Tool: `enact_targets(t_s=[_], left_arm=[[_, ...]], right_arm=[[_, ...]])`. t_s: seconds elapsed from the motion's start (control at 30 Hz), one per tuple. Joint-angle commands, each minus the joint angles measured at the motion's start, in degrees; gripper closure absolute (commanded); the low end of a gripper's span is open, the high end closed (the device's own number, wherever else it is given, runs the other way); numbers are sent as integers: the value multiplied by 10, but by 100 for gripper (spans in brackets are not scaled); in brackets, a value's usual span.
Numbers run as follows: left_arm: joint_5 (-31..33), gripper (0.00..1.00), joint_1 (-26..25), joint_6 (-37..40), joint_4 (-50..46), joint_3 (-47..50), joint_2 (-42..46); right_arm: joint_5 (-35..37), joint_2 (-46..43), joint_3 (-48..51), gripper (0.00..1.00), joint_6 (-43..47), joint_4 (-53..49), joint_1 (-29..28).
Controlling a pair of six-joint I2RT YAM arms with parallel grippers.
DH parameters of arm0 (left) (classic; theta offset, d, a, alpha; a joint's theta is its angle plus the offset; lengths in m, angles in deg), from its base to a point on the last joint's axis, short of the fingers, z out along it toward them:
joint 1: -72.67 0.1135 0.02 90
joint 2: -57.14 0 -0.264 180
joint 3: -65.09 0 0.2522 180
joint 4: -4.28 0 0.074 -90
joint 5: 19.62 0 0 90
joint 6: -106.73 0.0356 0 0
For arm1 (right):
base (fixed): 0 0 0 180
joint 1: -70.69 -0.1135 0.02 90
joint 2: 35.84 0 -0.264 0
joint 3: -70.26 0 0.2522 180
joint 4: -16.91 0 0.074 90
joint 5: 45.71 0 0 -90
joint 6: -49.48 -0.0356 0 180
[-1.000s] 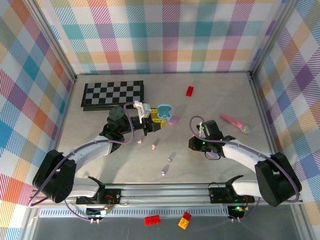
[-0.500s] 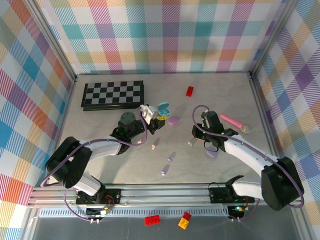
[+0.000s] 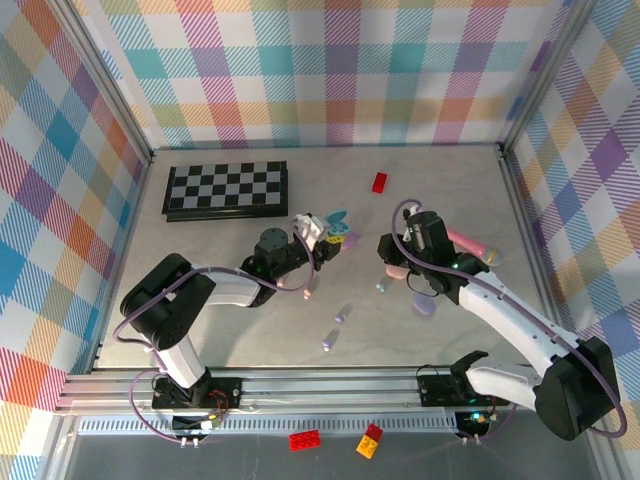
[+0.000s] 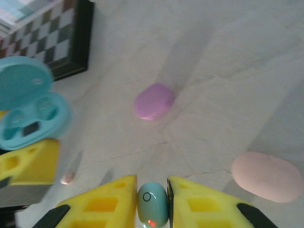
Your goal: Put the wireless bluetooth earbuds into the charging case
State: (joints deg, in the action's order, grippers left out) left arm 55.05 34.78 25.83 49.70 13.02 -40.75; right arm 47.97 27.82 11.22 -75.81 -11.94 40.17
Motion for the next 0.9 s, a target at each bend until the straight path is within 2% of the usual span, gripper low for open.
enact_targets(t_s=[0.0, 0.4, 0.87], left_arm=[[-2, 66, -13, 13, 46, -20, -12], [-5, 66, -37, 14, 52, -31, -20], [2, 66, -45, 0, 47, -46, -22]], right_arm=[[-31, 7, -37, 78, 14, 30, -12], [-63, 113, -136, 78, 62, 83, -39], [-87, 150, -139, 78, 48, 103, -44]])
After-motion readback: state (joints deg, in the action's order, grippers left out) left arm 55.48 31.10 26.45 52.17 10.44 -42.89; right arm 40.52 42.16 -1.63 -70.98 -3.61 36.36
